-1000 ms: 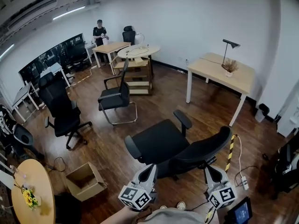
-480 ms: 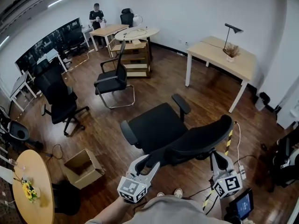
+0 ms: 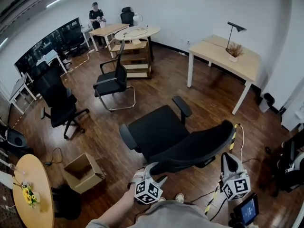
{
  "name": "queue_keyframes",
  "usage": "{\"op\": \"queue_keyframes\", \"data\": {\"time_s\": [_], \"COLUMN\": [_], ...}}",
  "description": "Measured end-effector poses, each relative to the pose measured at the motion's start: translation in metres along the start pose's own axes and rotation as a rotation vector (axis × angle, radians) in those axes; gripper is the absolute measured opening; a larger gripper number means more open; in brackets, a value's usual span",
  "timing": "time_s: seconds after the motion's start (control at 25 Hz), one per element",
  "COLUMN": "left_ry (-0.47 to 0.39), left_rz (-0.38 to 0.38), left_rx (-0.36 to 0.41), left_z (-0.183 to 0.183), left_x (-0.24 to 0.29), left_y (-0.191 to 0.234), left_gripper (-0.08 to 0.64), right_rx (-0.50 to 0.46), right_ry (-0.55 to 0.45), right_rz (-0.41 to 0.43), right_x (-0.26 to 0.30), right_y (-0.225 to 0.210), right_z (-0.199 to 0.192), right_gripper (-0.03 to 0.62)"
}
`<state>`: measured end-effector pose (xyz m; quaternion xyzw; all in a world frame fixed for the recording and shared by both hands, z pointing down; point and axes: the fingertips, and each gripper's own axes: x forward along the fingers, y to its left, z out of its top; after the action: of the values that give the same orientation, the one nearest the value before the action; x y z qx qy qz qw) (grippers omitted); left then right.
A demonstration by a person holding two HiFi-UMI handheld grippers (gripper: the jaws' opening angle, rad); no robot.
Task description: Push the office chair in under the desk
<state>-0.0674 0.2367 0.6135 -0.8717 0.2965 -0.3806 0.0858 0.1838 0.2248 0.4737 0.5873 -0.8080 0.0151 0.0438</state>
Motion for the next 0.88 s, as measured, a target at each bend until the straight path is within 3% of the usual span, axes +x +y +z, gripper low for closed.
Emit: {"op": "queue_keyframes", "data": {"time_s": [0.16,0.88], "left_ry": [0.017,-0.014], "left_rz": [0.022,-0.017], "left_rx": [0.038,0.128], "left_z": [-0.006,-0.024], "left_x": [0.013,-0.003], "left_y": [-0.004,-0.003], "left_gripper": [0.163,0.133], "right_rx": [-0.009,-0.093], "right_ry": [0.023,0.069], "right_rz": [-0.022,0.037], "right_x": [0.003,0.040], "right_y": [-0.021,-0.071], "right_z": [-0.009,-0.035], "right_gripper": [0.006,0.006]}}
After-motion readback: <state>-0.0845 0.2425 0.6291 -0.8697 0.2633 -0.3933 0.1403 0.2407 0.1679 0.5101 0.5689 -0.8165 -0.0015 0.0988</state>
